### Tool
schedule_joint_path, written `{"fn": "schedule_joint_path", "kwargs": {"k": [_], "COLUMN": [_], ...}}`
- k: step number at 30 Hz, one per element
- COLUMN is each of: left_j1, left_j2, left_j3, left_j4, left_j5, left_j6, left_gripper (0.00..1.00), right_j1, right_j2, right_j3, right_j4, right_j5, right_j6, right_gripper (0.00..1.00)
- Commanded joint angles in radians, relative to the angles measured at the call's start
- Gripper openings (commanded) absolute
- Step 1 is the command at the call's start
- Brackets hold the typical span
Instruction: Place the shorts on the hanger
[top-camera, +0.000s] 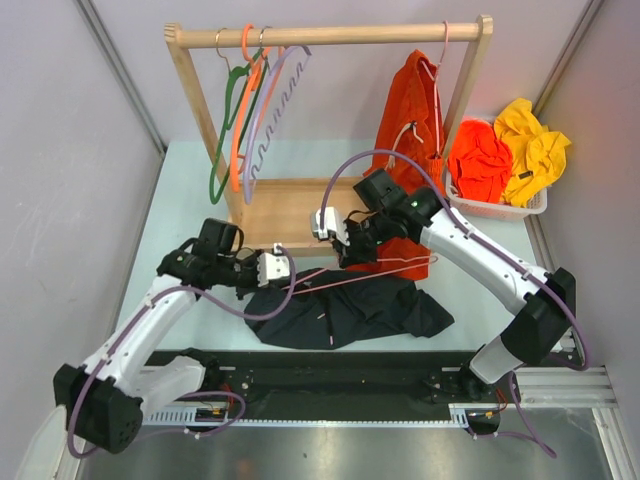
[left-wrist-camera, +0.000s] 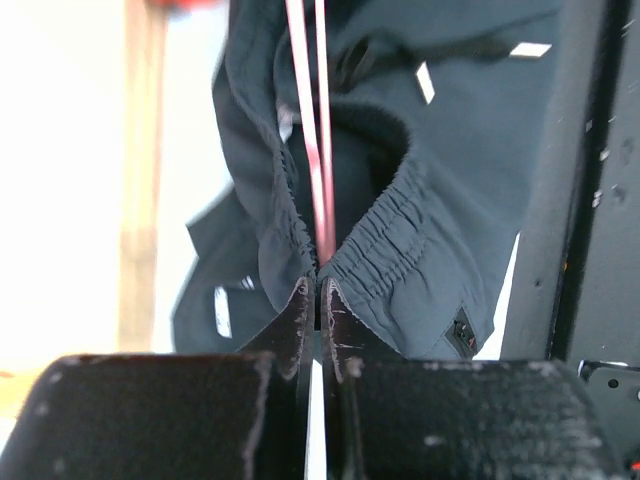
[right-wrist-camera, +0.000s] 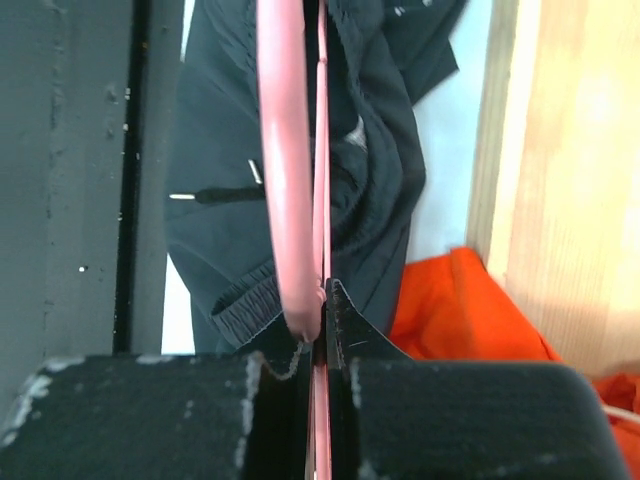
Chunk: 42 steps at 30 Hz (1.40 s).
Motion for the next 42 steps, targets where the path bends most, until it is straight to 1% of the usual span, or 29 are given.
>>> {"fn": "schedule_joint_path", "kwargs": {"k": [1,6,8,9,10,11,12,13,14,15,16,17,18,19,23,26,29,31,32,33,35,36,37,38,39,41,42], "left_j1": [-0.071,-0.117,-0.127,-0.128,-0.130,-0.128,-0.130,-0.130,-0.111,-0.090,-0.026,0.007,0.034,0.069,0.097,0.097,0.096,0.094,0.091,0.087,0.064,0.045,0.001,-0.014,-0.027,-0.038,-0.038], "left_j2": [-0.082,-0.088,-0.093,-0.094,-0.094,-0.096,-0.094,-0.091,-0.091,-0.091,-0.094,-0.105,-0.111,-0.120,-0.192,-0.223,-0.191,-0.156,-0.145,-0.137,-0.133,-0.136,-0.140,-0.157,-0.165,-0.182,-0.186], "left_j3": [0.082,0.131,0.140,0.140,0.137,0.133,0.127,0.122,0.117,0.114,0.111,0.110,0.107,0.096,0.024,-0.042,-0.079,-0.085,-0.082,-0.081,-0.070,-0.068,-0.074,-0.079,-0.084,-0.094,-0.094], "left_j4": [-0.022,-0.040,-0.046,-0.062,-0.069,-0.077,-0.109,-0.132,-0.149,-0.183,-0.197,-0.206,-0.221,-0.227,-0.176,-0.146,-0.131,-0.083,-0.030,-0.005,0.038,0.050,0.064,0.088,0.099,0.119,0.116], "left_j5": [0.060,0.060,0.079,0.083,0.077,0.065,0.056,0.033,0.028,0.037,0.054,0.091,0.100,0.102,0.027,0.005,0.020,0.030,0.030,0.033,0.072,0.077,0.065,0.065,0.065,0.079,0.082], "left_j6": [0.022,-0.019,-0.033,-0.035,-0.035,-0.038,-0.041,-0.030,-0.032,-0.029,-0.021,-0.018,-0.016,0.000,0.020,0.043,0.047,0.013,-0.007,-0.057,-0.087,-0.113,-0.122,-0.131,-0.150,-0.173,-0.190], "left_gripper": [0.00,0.00,0.00,0.02,0.08,0.18,0.42,0.52,0.59,0.70,0.77,0.86,0.89,0.89,0.90,0.90,0.87,0.81,0.77,0.69,0.57,0.44,0.38,0.33,0.24,0.17,0.08], "right_j1": [0.040,0.063,0.063,0.065,0.066,0.066,0.066,0.068,0.066,0.066,0.068,0.066,0.066,0.066,0.072,0.077,0.082,0.094,0.098,0.105,0.114,0.118,0.123,0.123,0.123,0.121,0.121], "right_j2": [-0.021,-0.019,-0.024,-0.025,-0.027,-0.031,-0.034,-0.038,-0.041,-0.045,-0.048,-0.051,-0.054,-0.054,-0.054,-0.050,-0.054,-0.064,-0.064,-0.064,-0.064,-0.064,-0.064,-0.064,-0.065,-0.064,-0.064], "right_j3": [0.054,0.075,0.069,0.066,0.055,0.049,0.042,0.034,0.020,0.014,0.008,-0.003,-0.007,-0.012,-0.024,-0.024,-0.024,-0.026,-0.026,-0.027,-0.035,-0.037,-0.040,-0.044,-0.046,-0.047,-0.049], "right_j4": [0.015,0.073,0.134,0.168,0.186,0.206,0.234,0.243,0.252,0.259,0.262,0.265,0.266,0.268,0.271,0.275,0.294,0.303,0.302,0.300,0.308,0.320,0.329,0.337,0.354,0.372,0.377], "right_j5": [-0.060,-0.078,-0.092,-0.109,-0.117,-0.127,-0.134,-0.137,-0.141,-0.147,-0.149,-0.155,-0.157,-0.160,-0.170,-0.175,-0.186,-0.192,-0.197,-0.201,-0.209,-0.207,-0.207,-0.201,-0.198,-0.187,-0.180], "right_j6": [-0.042,0.016,0.078,0.094,0.127,0.142,0.151,0.165,0.167,0.168,0.167,0.168,0.168,0.168,0.164,0.165,0.176,0.168,0.164,0.159,0.159,0.159,0.164,0.165,0.168,0.174,0.181], "right_gripper": [0.00,0.00,0.00,0.00,0.00,0.00,0.00,0.00,0.00,0.00,0.00,0.00,0.00,0.00,0.00,0.00,0.00,0.00,0.00,0.00,0.00,0.00,0.00,0.00,0.00,0.00,0.00]}}
